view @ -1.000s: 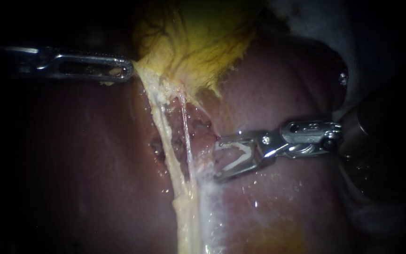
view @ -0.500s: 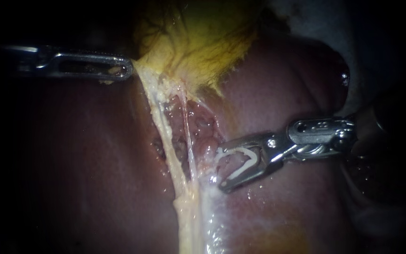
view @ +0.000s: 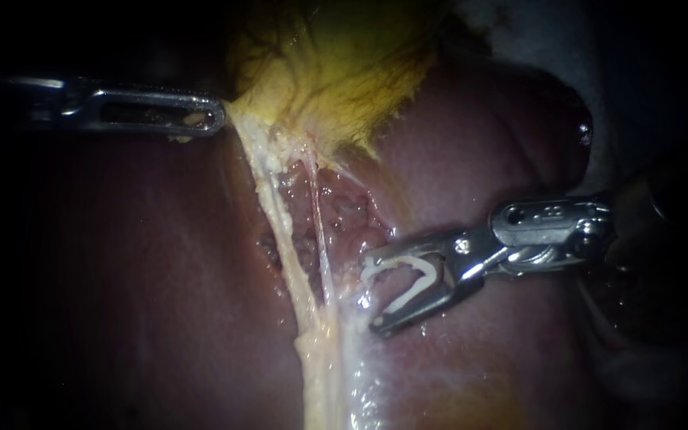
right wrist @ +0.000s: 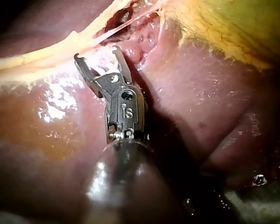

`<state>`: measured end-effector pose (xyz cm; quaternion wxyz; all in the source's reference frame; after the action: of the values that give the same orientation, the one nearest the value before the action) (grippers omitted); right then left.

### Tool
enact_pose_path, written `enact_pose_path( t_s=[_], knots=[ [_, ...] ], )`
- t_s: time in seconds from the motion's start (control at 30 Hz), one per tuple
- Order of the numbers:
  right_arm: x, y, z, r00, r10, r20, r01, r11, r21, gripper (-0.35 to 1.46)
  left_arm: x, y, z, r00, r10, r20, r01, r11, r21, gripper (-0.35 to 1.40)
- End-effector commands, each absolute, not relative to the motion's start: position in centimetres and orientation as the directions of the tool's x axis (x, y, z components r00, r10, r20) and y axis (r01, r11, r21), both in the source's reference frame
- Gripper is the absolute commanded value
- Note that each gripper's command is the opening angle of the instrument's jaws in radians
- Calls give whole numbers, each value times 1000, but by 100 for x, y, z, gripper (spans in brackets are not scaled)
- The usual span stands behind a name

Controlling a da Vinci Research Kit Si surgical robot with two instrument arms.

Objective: Clipping first clip left tube

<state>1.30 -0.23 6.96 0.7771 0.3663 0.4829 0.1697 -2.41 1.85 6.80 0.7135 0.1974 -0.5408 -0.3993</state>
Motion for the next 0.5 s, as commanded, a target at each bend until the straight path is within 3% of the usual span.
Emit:
enact_pose_path(
  t_s=[0.03,0.5],
  knots=[
    [132,-22,696,470,620,-628,90,674,733,53,-241,185,680,96,-783,614,356,603,714,-35],
    [156,-19,690,439,636,-635,97,669,737,54,-241,185,680,96,-783,614,356,603,714,-35]
  ],
)
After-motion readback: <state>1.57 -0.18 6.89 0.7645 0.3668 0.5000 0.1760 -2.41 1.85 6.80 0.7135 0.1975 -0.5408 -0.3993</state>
